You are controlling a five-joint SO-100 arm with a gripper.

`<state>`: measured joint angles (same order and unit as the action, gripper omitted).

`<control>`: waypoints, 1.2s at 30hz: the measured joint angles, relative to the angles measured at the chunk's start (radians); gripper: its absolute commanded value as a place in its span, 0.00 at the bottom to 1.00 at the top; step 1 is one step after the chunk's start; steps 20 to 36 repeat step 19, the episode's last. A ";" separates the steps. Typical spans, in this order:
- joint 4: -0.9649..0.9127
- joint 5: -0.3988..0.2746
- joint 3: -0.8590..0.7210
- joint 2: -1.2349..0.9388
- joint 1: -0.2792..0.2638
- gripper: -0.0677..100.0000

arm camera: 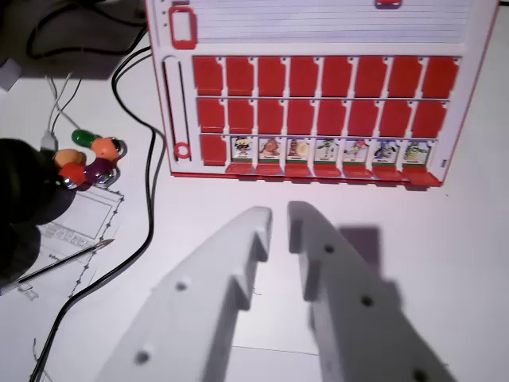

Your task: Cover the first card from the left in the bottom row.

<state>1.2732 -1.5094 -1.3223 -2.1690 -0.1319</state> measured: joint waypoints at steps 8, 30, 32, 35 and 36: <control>0.028 0.028 -0.015 -0.034 0.031 0.02; 0.028 0.040 -0.049 -0.078 0.066 0.02; 0.028 0.040 -0.049 -0.078 0.066 0.02; 0.028 0.040 -0.049 -0.078 0.066 0.02; 0.028 0.040 -0.049 -0.078 0.066 0.02</control>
